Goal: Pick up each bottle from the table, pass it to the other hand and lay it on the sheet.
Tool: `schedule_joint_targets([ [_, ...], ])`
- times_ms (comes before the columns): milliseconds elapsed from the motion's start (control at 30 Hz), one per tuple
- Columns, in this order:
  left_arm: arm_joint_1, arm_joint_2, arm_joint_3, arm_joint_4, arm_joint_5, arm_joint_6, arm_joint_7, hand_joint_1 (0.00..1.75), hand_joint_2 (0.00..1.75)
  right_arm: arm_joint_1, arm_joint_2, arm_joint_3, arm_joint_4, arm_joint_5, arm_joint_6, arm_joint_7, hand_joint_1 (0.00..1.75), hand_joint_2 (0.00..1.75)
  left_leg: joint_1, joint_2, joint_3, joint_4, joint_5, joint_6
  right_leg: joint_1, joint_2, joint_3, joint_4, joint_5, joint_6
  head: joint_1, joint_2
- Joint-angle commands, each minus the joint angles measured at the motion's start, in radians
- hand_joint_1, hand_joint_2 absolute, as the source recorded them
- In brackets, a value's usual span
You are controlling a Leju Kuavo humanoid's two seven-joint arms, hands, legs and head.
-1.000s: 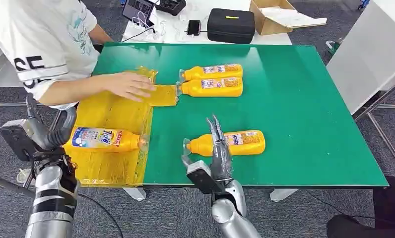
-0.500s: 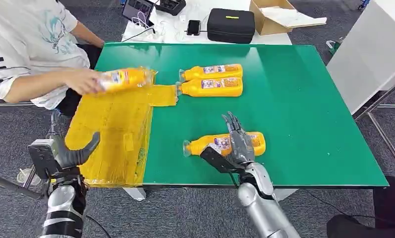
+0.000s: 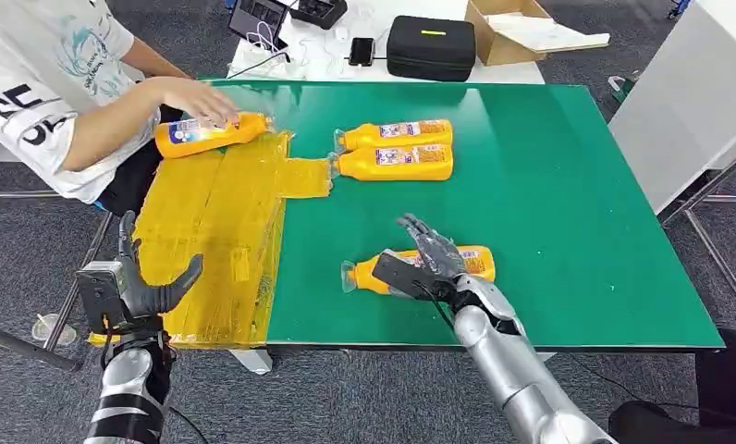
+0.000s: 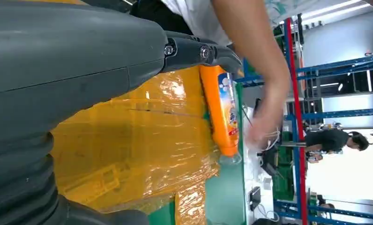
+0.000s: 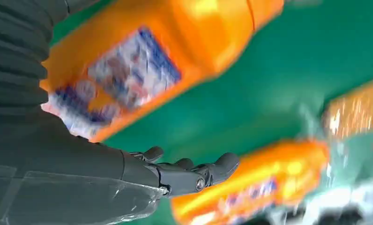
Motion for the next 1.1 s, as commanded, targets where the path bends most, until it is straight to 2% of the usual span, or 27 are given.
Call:
schedule_joint_targets([
  [33, -0.07, 0.027, -0.018, 0.14, -0.004, -0.002, 0.004, 0.0, 1.75, -0.164, -0.076, 0.113, 0.239, -0.047, 0.1, -0.03, 0.0, 1.75, 0.0, 0.001, 0.003, -0.001, -0.001, 0.001, 0.0, -0.001, 0.003, -0.001, -0.001, -0.001, 0.0, 0.0],
  [300, -0.073, 0.027, -0.02, 0.145, -0.005, -0.004, 0.004, 0.0, 1.75, -0.174, -0.088, 0.121, 0.24, -0.052, 0.107, -0.03, 0.0, 1.75, 0.0, 0.001, 0.006, 0.0, -0.002, 0.001, 0.0, 0.0, 0.006, 0.0, -0.002, -0.002, 0.0, 0.0],
  [367, -0.075, 0.026, -0.02, 0.147, -0.004, -0.006, 0.004, 0.0, 1.75, -0.184, -0.102, 0.133, 0.239, -0.056, 0.12, -0.027, 0.0, 1.75, 0.0, 0.0, 0.002, 0.0, -0.001, 0.001, 0.0, -0.001, 0.002, 0.0, -0.001, -0.001, 0.0, 0.0],
  [400, -0.078, 0.025, -0.022, 0.152, 0.0, -0.003, 0.004, 0.0, 1.75, -0.203, -0.129, 0.177, 0.231, -0.09, 0.119, -0.018, 0.0, 1.75, 0.0, 0.001, 0.007, 0.0, -0.002, 0.001, 0.001, -0.001, 0.007, 0.0, -0.002, -0.002, 0.0, 0.0],
  [433, -0.079, 0.026, -0.022, 0.152, 0.001, -0.006, 0.004, 0.0, 1.75, -0.212, -0.142, 0.187, 0.222, -0.094, 0.134, -0.02, 0.0, 1.75, 0.0, 0.0, 0.001, 0.0, -0.001, 0.001, 0.0, -0.001, 0.002, 0.0, -0.001, -0.001, 0.0, 0.0],
  [700, -0.079, 0.025, -0.008, 0.186, 0.005, -0.016, 0.004, 0.0, 1.75, -0.281, -0.249, 0.3, 0.155, -0.117, 0.271, -0.008, 0.0, 1.75, -0.001, 0.0, 0.001, 0.0, 0.0, 0.001, -0.001, -0.001, 0.001, 0.001, -0.001, -0.001, 0.0, 0.0],
  [833, -0.084, 0.023, -0.007, 0.198, 0.009, -0.025, 0.004, 0.0, 1.75, -0.275, -0.296, 0.36, 0.099, -0.156, 0.308, -0.001, 0.0, 1.75, -0.001, 0.001, 0.01, 0.0, -0.004, 0.003, 0.001, -0.002, 0.011, -0.001, -0.003, -0.003, 0.0, 0.0],
  [900, -0.083, 0.021, -0.007, 0.196, 0.009, -0.022, 0.004, 0.0, 1.75, -0.269, -0.307, 0.365, 0.081, -0.177, 0.301, 0.001, 0.0, 1.75, -0.001, 0.0, 0.001, 0.0, -0.001, 0.001, -0.001, -0.001, 0.002, 0.0, -0.001, -0.001, 0.0, 0.0],
  [1100, -0.083, 0.022, -0.008, 0.202, 0.011, -0.024, 0.004, 0.0, 1.75, -0.28, -0.384, 0.425, 0.012, -0.248, 0.351, 0.001, 0.0, 1.75, -0.001, -0.001, 0.002, 0.001, -0.001, 0.001, -0.001, -0.002, 0.003, 0.001, -0.001, -0.001, 0.0, 0.0],
])
